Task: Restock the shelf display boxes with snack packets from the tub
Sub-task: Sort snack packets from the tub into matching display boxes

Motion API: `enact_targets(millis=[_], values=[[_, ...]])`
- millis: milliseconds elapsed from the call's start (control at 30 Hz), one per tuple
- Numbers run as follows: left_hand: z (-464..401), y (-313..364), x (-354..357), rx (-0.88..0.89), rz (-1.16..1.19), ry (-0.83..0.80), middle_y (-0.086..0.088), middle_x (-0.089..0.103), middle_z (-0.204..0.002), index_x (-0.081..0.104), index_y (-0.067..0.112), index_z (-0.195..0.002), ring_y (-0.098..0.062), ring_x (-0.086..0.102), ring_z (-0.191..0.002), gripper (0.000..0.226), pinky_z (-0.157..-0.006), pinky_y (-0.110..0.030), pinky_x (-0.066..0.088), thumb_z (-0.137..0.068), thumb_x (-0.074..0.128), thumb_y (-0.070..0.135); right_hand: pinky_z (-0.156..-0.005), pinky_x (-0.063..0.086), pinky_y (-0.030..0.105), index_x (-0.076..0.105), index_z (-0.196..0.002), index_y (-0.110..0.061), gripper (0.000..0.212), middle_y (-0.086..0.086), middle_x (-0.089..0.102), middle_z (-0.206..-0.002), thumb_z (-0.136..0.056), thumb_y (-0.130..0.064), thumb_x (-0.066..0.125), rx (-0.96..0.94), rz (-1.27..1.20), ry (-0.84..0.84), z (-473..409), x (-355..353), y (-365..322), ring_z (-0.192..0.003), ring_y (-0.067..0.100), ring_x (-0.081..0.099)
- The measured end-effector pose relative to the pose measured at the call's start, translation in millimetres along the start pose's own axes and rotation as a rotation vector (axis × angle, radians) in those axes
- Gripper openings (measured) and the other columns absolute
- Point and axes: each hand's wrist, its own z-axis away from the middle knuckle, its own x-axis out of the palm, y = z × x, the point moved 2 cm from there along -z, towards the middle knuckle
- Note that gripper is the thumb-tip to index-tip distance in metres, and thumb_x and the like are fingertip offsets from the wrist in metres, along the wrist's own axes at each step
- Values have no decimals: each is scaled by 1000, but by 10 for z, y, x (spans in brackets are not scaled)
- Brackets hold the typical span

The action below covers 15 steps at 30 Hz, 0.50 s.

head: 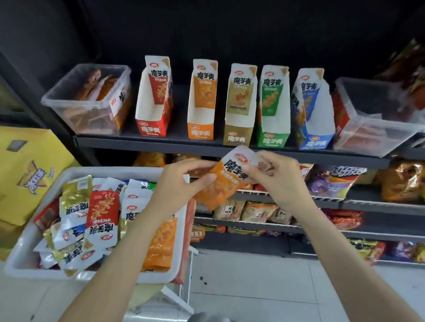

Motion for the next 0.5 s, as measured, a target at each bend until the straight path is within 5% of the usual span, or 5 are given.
enact_targets(millis=[100, 233, 400, 500], values=[[-219, -47, -39, 53, -70, 133, 17, 62, -109, 61, 37, -114, 0, 57, -102, 28, -87, -13, 44, -87, 65, 29, -58, 54, 34, 64, -82, -18, 9, 3, 71, -79, -89, -23, 66, 2, -45, 159, -293, -211, 108, -71, 10, 71], [-533, -344, -186, 9, -237, 364, 5, 63, -109, 63, 21, -118, -8, 60, -98, 27, -89, -29, 50, -92, 60, 16, -53, 42, 14, 58, -81, -27, 12, -14, 64, -71, -92, -27, 63, -75, -28, 299, -764, -404, 98, -76, 14, 71], [-1020, -646, -223, -76, -195, 403, 4, 63, -114, 60, 19, -122, -7, 61, -96, 29, -86, -25, 52, -93, 58, 20, -50, 43, 13, 57, -88, -13, 14, -7, 61, -68, -94, -25, 60, -230, 34, 394, -1370, -364, -48, -70, -3, 67], [-1326, -804, -198, -129, -192, 391, -1, 61, -121, 54, 16, -129, -11, 62, -100, 37, -87, -32, 54, -93, 58, 23, -54, 49, 20, 62, -96, -13, 12, -5, 65, -72, -94, -25, 59, -331, 133, 395, -1792, -253, -116, -69, 4, 66]])
